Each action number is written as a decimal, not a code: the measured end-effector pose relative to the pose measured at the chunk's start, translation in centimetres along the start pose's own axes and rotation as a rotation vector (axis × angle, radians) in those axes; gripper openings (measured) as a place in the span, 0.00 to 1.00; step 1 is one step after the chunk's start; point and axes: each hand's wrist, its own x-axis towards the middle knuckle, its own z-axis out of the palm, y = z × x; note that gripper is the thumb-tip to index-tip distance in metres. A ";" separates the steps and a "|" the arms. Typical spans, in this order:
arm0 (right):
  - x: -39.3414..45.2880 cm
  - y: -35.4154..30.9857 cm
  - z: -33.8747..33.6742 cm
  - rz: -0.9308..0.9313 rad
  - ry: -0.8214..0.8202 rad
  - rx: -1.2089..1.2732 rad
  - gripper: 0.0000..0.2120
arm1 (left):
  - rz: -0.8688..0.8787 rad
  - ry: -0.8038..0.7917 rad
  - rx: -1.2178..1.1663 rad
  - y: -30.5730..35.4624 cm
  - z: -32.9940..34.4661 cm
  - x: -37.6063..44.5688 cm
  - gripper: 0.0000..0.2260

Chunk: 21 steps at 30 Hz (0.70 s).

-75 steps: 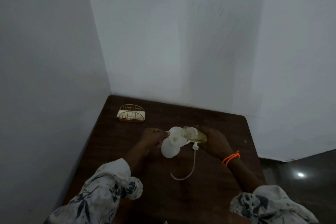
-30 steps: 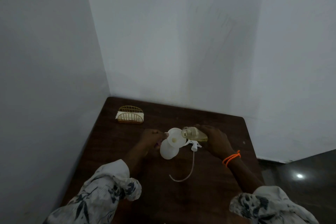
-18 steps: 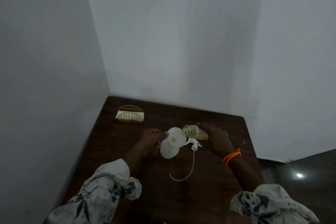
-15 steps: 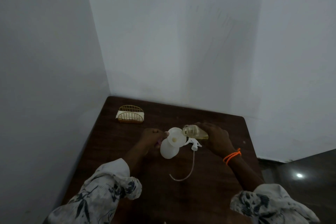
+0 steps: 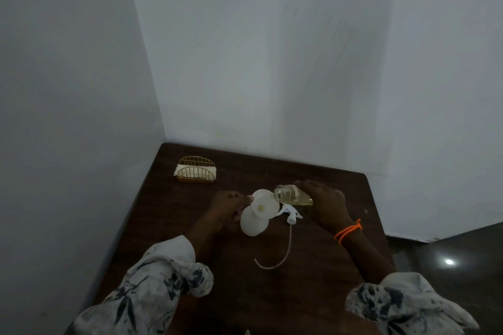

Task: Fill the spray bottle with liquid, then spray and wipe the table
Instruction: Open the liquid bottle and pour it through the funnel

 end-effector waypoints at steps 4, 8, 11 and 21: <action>0.0 -0.1 -0.2 -0.008 -0.003 -0.030 0.31 | 0.008 -0.009 0.004 0.2 -0.1 -0.2 0.09; 0.0 -0.1 -0.3 0.004 -0.007 -0.037 0.31 | 0.016 -0.006 -0.002 0.2 -0.1 -0.2 0.10; 0.1 -0.2 -0.4 0.007 -0.017 -0.040 0.31 | 0.018 -0.004 0.004 0.2 -0.2 -0.2 0.10; 0.0 -0.1 -1.0 -0.016 0.004 -0.043 0.29 | 0.022 -0.008 -0.013 0.6 0.0 -0.1 0.10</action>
